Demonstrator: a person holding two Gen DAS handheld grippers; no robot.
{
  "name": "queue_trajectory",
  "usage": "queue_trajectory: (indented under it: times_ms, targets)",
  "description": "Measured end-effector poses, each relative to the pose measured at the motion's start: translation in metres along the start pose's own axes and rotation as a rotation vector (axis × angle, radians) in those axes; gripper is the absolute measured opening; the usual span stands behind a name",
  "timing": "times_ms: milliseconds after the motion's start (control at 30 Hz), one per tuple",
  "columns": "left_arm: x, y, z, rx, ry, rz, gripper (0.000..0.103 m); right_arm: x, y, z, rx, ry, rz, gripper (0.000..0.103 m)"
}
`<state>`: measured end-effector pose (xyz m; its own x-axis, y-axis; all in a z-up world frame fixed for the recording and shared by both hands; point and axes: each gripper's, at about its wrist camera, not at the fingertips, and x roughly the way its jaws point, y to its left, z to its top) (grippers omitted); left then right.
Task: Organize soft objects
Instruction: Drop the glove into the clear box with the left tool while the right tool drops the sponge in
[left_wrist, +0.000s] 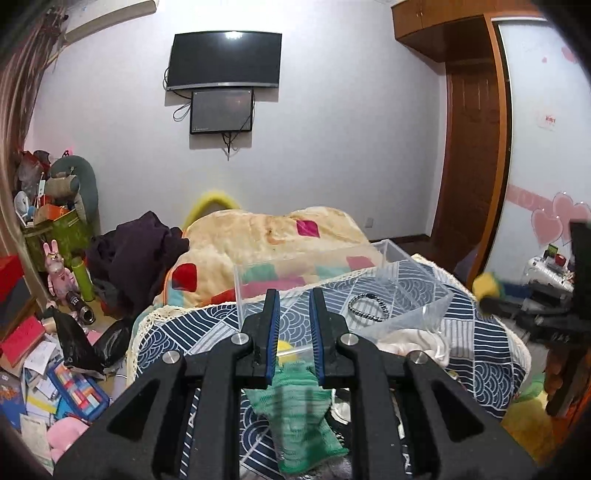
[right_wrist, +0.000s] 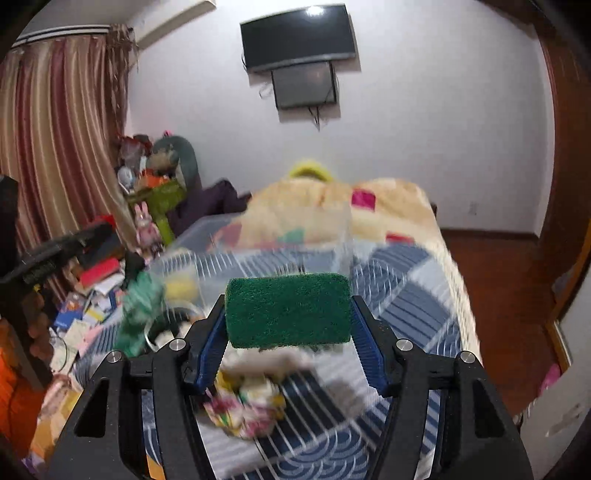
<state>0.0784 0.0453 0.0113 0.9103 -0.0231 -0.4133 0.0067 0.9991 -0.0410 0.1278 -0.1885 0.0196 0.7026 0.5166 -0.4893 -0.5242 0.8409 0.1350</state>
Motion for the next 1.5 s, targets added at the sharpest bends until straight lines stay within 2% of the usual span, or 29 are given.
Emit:
queue_trajectory:
  times_ms: [67, 133, 200, 267, 433, 467, 500, 533, 600, 667, 967, 1133, 1367, 1500]
  targets:
    - [0.003, 0.001, -0.004, -0.002, 0.024, -0.008, 0.016, 0.0, 0.004, 0.007, -0.013, -0.016, 0.009, 0.059]
    - [0.007, 0.002, -0.015, -0.002, 0.063, -0.018, 0.022, 0.003, 0.007, 0.006, -0.025, -0.02, 0.017, 0.059]
    - [0.013, 0.002, -0.03, 0.009, 0.104, -0.004, 0.043, 0.008, 0.01, 0.003, -0.034, -0.013, 0.025, 0.059]
    - [0.018, 0.002, -0.041, 0.013, 0.129, 0.011, 0.054, 0.013, 0.012, -0.001, -0.038, 0.002, 0.028, 0.059]
    - [0.037, 0.004, -0.07, -0.006, 0.222, -0.009, 0.054, 0.02, 0.013, -0.005, -0.041, 0.031, 0.031, 0.059]
    - [0.039, 0.005, -0.072, -0.008, 0.23, -0.007, 0.049, 0.02, 0.012, -0.006, -0.04, 0.035, 0.031, 0.059]
    - [0.041, 0.006, -0.074, -0.013, 0.234, -0.007, 0.036, 0.021, 0.012, -0.006, -0.038, 0.038, 0.032, 0.059]
    - [0.042, 0.007, -0.076, -0.02, 0.243, -0.017, 0.03, 0.022, 0.012, -0.006, -0.037, 0.041, 0.032, 0.059]
    - [0.041, 0.009, -0.075, -0.027, 0.241, -0.025, 0.013, 0.023, 0.012, -0.005, -0.037, 0.043, 0.031, 0.059]
    - [0.035, 0.007, -0.073, -0.017, 0.223, -0.022, 0.003, 0.024, 0.012, -0.003, -0.037, 0.041, 0.031, 0.059]
    - [-0.005, 0.007, -0.032, -0.02, 0.073, -0.029, 0.003, 0.027, 0.02, 0.016, -0.046, 0.011, 0.047, 0.059]
    - [0.003, 0.006, -0.005, -0.024, 0.019, -0.024, 0.003, 0.042, 0.025, 0.032, -0.054, 0.023, 0.06, 0.06]
    - [0.051, -0.001, 0.014, -0.021, 0.055, -0.031, 0.003, 0.087, 0.037, 0.041, -0.086, 0.118, 0.058, 0.06]
    - [0.087, -0.003, 0.011, -0.046, 0.124, -0.053, 0.003, 0.106, 0.039, 0.038, -0.105, 0.171, 0.054, 0.06]
